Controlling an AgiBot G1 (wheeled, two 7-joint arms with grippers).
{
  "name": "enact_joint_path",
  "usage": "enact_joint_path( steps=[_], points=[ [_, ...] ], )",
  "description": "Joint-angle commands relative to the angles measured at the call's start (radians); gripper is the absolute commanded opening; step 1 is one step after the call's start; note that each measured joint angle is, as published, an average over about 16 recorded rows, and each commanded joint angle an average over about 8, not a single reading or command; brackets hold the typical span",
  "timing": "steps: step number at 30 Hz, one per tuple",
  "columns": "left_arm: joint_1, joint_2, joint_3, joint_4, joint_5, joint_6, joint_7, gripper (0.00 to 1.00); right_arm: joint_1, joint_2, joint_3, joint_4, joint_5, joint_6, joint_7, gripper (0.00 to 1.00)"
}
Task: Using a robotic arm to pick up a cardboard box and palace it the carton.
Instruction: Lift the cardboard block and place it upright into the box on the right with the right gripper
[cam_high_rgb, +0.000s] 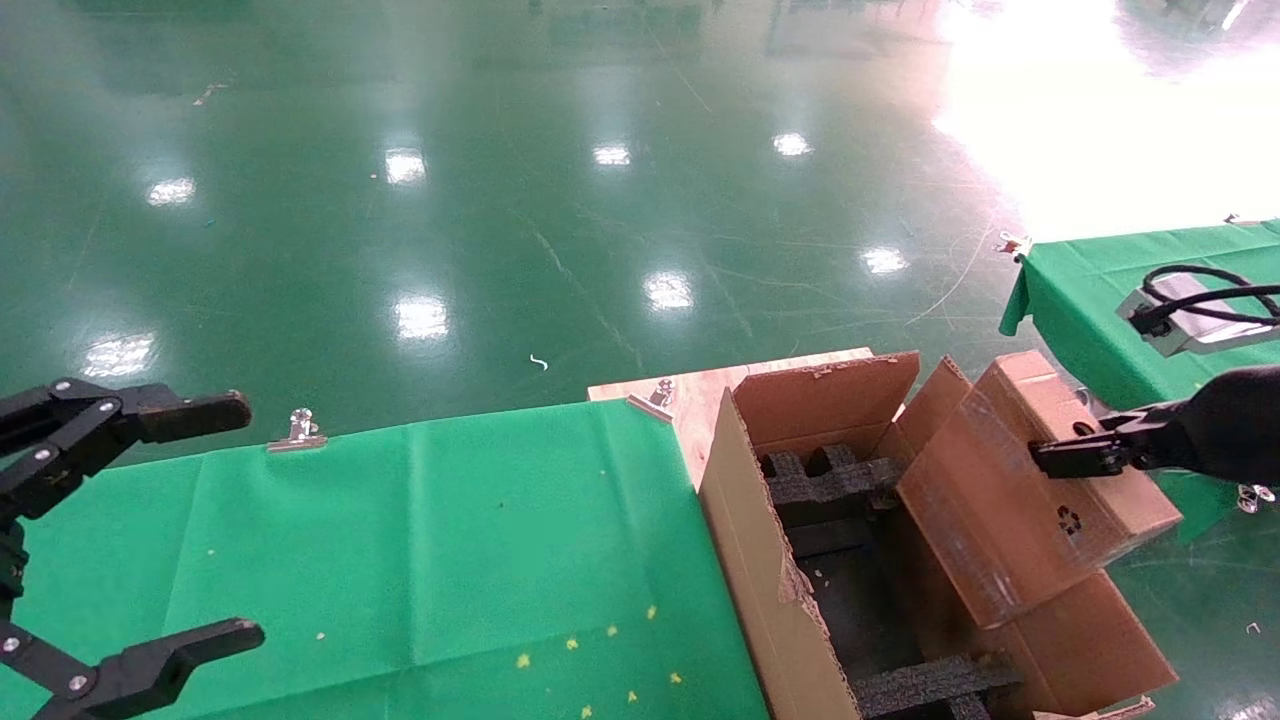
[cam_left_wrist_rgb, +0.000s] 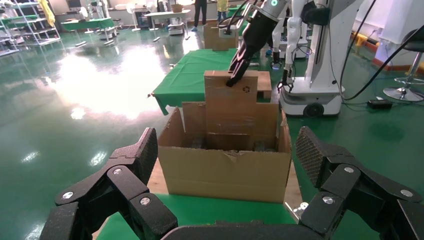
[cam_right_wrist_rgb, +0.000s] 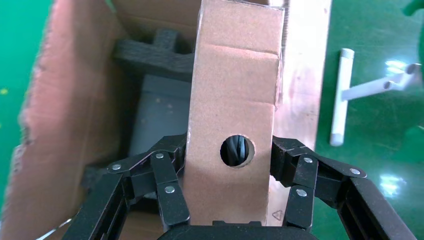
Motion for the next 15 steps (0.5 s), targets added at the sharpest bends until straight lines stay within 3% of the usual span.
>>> enact_joint_path(
  steps=[1,15],
  points=[
    [0.000,0.000,0.000,0.000,0.000,0.000,0.000,1.00,-0.002,-0.005,-0.003,0.002,-0.020,0.009,0.029,0.00],
    [0.000,0.000,0.001,0.000,-0.001,0.000,0.000,1.00,-0.050,-0.042,-0.039,0.008,-0.087,0.071,0.122,0.00]
  ],
)
